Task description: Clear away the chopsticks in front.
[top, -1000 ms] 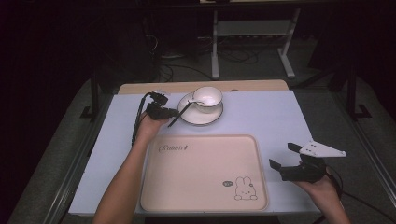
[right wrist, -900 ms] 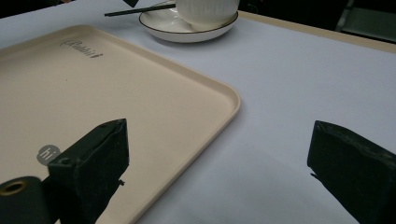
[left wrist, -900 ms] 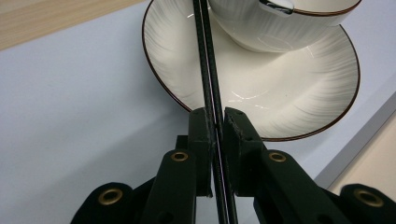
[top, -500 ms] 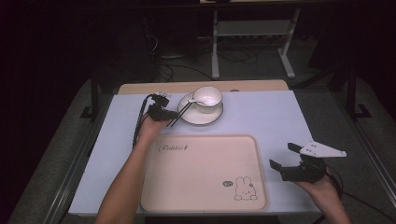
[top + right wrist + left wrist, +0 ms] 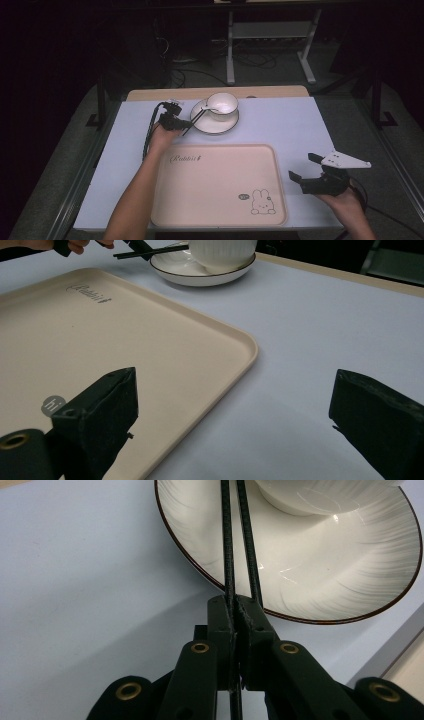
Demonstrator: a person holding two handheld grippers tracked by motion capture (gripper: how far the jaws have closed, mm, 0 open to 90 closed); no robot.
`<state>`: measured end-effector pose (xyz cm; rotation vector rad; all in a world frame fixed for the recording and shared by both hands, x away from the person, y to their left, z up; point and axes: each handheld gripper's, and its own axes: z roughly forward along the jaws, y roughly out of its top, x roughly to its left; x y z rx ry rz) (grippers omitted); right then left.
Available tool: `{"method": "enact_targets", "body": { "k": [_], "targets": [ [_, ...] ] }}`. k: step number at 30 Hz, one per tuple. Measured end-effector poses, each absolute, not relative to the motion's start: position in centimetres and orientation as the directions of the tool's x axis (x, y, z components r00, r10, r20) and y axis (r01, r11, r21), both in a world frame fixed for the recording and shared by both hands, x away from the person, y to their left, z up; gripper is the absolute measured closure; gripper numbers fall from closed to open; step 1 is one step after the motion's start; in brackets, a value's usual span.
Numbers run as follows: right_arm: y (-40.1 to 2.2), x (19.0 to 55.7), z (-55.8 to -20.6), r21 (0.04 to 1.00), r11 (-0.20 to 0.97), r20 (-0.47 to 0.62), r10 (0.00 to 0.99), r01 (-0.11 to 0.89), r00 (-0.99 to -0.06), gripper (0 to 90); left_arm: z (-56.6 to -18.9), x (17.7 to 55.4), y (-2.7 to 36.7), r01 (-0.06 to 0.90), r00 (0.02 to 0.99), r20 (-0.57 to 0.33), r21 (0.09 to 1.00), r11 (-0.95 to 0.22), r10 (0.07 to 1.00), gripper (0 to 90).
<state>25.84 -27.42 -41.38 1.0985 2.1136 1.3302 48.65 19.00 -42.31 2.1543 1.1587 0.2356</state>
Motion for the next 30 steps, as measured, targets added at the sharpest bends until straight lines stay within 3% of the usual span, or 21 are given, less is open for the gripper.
{"method": "enact_targets", "body": {
  "k": [12,30],
  "targets": [
    [-27.5,25.8,-41.4,0.886,0.229,0.069,0.795,0.403,-0.603,5.0,-40.9,47.1,21.3,0.665,0.567,-0.148,0.664,-0.343,0.811,86.2],
    [-27.4,25.7,-41.4,0.887,0.236,0.061,0.792,0.397,-0.607,5.0,-39.3,39.1,26.4,0.660,0.567,-0.131,0.663,-0.353,0.813,86.2]
  ]
}}
